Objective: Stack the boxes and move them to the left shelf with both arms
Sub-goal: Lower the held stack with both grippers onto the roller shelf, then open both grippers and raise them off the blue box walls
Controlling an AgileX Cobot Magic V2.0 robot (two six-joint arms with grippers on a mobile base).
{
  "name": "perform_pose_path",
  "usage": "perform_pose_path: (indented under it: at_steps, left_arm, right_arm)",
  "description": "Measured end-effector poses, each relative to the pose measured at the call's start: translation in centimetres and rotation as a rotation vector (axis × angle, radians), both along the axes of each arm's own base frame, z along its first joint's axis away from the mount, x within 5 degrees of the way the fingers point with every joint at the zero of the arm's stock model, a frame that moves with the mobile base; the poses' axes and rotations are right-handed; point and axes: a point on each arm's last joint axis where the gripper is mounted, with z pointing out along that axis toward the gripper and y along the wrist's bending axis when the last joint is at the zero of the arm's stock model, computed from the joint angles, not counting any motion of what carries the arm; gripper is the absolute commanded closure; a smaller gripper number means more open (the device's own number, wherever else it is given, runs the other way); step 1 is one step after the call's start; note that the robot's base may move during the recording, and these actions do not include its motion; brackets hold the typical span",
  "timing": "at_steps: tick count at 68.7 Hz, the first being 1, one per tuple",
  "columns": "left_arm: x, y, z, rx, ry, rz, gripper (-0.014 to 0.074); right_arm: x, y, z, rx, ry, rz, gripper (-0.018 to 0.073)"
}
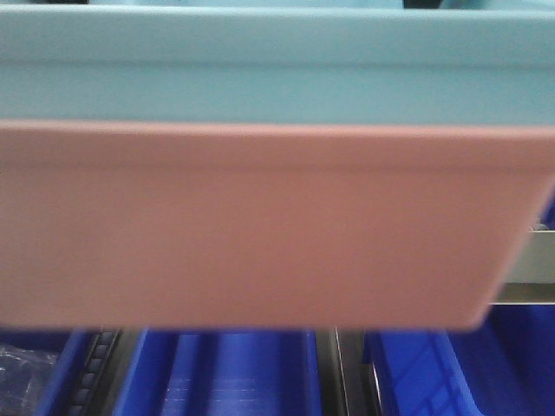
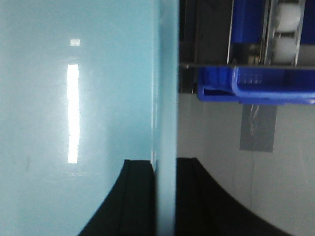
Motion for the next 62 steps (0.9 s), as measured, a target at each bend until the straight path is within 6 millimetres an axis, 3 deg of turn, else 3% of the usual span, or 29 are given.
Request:
perform_pose_path:
  at_steps: [15,34,46,62]
  left_arm:
    - [5.5,0.0,0.2,-0.011,-0.091,0.019,0.0606]
    - [13.0,0.3,-1.4,-0.041,-0.204,0.079,0.0606]
    - [15.8,0.6,-2.7,-0.054,-0.239,0.107,0.0606]
    - [18.2,1.1,-4.8,-0.084,-0.287,0.133,0.0606]
  right_arm:
    - [5.0,0.4,0.5,-0.017,-0.083,0.008,0.0503]
    - [12.2,1.0,-1.1,-0.01,-0.169,-0.02,0.0503]
    - [15.5,1.4,-2.2,-0.025,-0.218,0.001,0.0503]
    - [17.6,1.6,-3.9,-0.023,-0.238,-0.003,0.0503]
